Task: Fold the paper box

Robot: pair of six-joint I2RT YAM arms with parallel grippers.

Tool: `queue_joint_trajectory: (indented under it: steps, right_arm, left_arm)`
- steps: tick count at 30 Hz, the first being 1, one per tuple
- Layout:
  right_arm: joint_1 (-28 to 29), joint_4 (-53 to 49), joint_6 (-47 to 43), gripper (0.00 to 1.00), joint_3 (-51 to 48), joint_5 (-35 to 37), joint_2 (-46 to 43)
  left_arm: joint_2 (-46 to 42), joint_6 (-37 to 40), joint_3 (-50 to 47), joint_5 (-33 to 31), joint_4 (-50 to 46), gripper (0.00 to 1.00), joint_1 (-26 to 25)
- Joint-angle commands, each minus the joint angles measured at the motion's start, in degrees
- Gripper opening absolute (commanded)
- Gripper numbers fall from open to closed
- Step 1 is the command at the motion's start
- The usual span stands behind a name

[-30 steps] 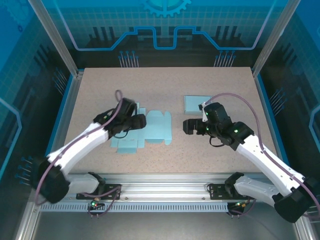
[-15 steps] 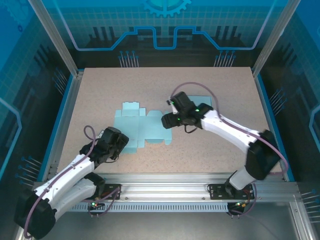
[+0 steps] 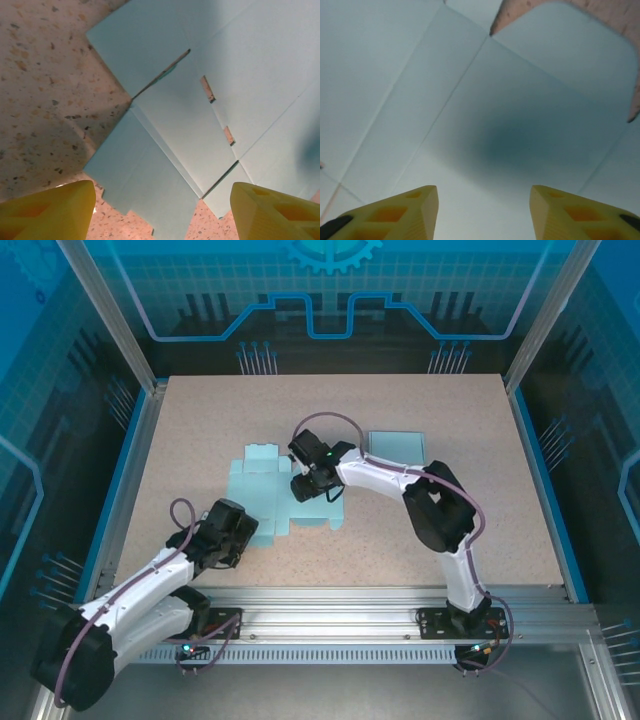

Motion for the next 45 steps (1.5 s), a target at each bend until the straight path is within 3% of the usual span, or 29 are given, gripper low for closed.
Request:
queue_joint_trajectory:
  steps: [1,6,16,23,31,41,45]
  right_arm:
    - [0.19,-1.69,0.81,0.50,1.06,-1.54,2.60]
    - [0.19,-1.01,1.97,0.46,-0.93,-2.26,3.90]
    - [0.21,0.43,3.95,0.43,-3.57,-4.05,5.59]
    - [0.14,0.50,4.31,0.42,-4.06,-4.49,4.71]
    - [0.10,-0.27,4.20,0.47,-6.24,-3.84,-3.84]
    - [-0.35,-1.00,5.77,0.76,-17.31,4.76,-27.72]
    - [-0.60,-0.33,7.40,0.83,-23.06,9.01,-38.49]
  left_arm:
    - [1.23,-0.32,-1.03,0.88,2.27,0.71,0.52]
    - [4.09,1.43,-0.49,0.76,4.39,0.58,0.54]
    - [7.62,4.29,-1.89,-2.24,9.59,0.46,0.52]
    - [7.13,8.71,-2.19,-6.17,11.87,0.23,0.53]
    - [3.66,30.39,2.72,-6.30,12.21,0.22,0.35]
    - [-5.55,59.43,6.08,6.80,17.88,0.22,-0.18]
    - [-6.03,67.18,7.50,13.04,19.36,0.21,-0.74]
